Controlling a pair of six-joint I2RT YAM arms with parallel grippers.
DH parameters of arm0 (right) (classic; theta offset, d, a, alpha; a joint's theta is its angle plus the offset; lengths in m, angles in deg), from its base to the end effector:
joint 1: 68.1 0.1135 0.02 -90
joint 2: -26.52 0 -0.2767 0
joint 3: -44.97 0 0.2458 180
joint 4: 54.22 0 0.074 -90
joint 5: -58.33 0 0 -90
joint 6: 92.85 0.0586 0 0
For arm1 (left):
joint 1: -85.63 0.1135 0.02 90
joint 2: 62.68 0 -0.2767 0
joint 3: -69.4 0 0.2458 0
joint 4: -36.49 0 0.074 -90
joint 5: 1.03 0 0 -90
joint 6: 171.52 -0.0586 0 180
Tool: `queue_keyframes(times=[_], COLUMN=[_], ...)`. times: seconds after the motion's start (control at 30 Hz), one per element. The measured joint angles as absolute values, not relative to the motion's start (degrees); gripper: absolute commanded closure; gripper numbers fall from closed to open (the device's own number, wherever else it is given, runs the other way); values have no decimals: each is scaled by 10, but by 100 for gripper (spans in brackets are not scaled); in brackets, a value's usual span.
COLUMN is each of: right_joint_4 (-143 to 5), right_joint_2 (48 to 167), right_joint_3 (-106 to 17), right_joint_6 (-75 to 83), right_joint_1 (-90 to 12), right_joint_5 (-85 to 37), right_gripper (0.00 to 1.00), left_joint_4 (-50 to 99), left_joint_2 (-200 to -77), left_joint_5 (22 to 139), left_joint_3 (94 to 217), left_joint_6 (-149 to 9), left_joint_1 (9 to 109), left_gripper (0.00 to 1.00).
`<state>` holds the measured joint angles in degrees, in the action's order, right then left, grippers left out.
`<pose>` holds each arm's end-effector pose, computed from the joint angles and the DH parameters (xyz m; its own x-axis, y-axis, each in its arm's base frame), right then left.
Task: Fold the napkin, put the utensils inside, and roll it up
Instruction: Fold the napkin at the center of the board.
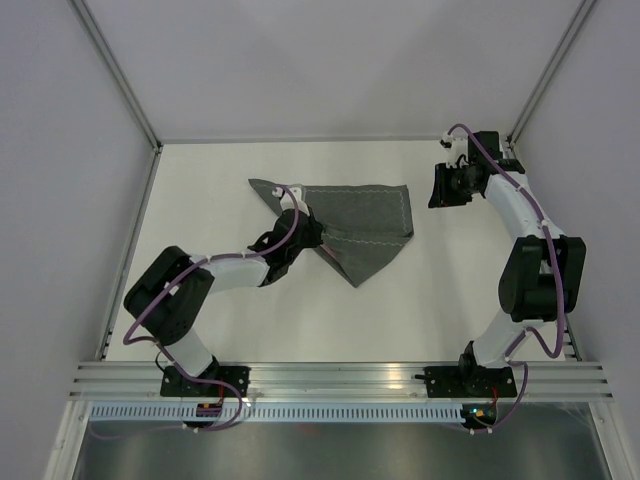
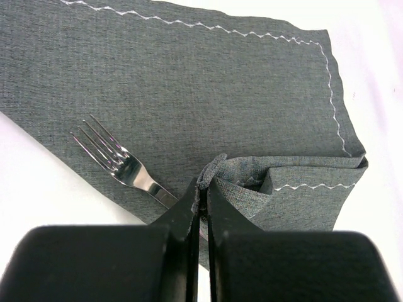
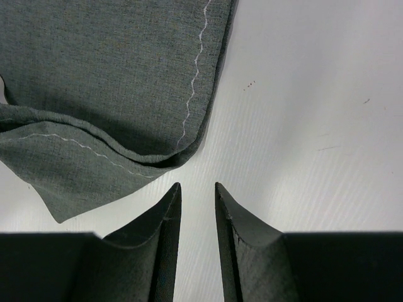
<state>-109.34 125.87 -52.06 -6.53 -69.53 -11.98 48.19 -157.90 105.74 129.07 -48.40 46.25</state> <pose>0.3804 0.0103 0.2677 -0.8307 -0.0397 -0.5553 -0.2115 0.9452 0.2488 0.2922 -0.2180 0.1935 -0.4822 -0.2810 -0.8298 0.1672 0.9002 -0.4020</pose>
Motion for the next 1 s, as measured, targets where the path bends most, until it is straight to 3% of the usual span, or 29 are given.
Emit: queue_keyframes(times=[1.0], right_joint_4=[-1093], right_joint_2=[1259], right_joint_3=[-510], right_joint_6=[-67], right_joint_1=[-690], right_joint_5=[-120], right_gripper=[67], left_joint_4=[474], left_joint_2=[-1635], left_joint_5=[1023], left_joint_3=[1304], left_joint_6=[-461], left_joint_1=[515], left_gripper=[96])
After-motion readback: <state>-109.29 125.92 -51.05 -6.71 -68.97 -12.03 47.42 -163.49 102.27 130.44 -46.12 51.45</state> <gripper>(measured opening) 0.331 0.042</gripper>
